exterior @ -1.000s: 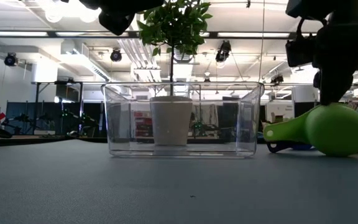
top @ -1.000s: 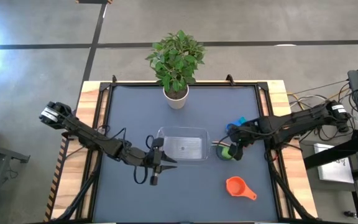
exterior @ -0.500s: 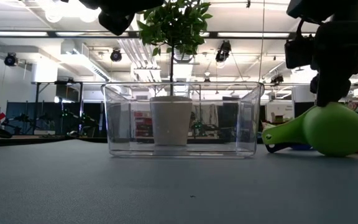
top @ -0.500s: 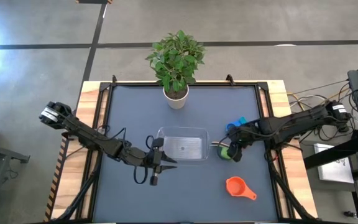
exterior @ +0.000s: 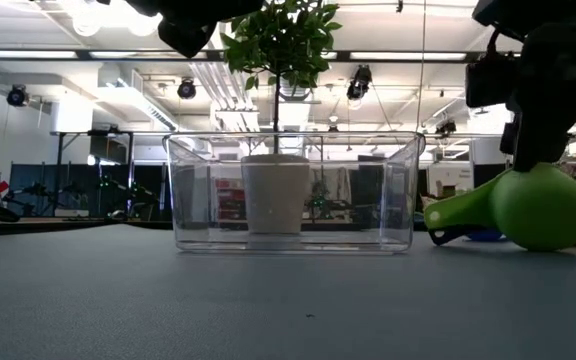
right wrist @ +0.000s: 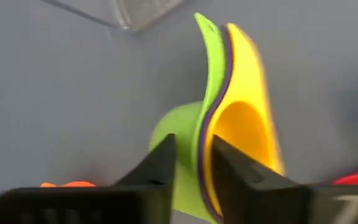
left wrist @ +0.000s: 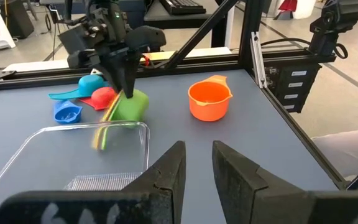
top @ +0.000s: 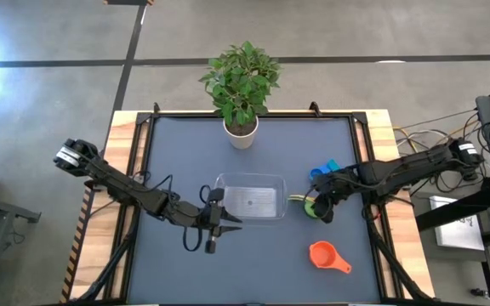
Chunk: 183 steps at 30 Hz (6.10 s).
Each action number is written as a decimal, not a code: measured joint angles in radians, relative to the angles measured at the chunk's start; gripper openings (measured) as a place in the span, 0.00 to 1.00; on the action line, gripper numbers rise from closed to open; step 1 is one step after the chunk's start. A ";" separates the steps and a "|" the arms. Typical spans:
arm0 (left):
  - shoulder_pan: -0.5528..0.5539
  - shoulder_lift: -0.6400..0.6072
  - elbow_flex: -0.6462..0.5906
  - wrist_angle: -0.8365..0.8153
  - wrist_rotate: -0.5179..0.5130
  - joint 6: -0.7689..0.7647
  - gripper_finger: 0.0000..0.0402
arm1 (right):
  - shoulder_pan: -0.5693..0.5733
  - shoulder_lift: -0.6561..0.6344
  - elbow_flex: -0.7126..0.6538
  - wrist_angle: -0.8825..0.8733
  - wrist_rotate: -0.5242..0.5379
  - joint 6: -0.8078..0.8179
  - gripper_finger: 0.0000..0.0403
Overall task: Nest measuring cups in basket
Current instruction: Put the stacked measuring cups into the transparent bin, then stack the stacked measuring cups on top of the orange measuring
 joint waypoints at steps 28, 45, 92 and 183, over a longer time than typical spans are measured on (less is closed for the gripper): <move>0.002 0.000 -0.001 0.013 -0.005 -0.019 0.15 | 0.508 0.002 0.251 -0.200 0.305 0.057 0.03; 0.005 0.000 0.000 0.021 -0.029 -0.066 0.15 | 0.881 0.230 0.365 -0.138 0.418 0.255 0.03; -0.003 0.439 0.481 -0.189 0.079 -0.067 0.15 | 0.919 0.475 0.434 -0.405 0.065 0.987 0.13; 0.037 1.075 1.537 -1.176 0.132 -0.233 0.15 | 0.907 0.527 0.477 -0.231 0.194 1.128 0.10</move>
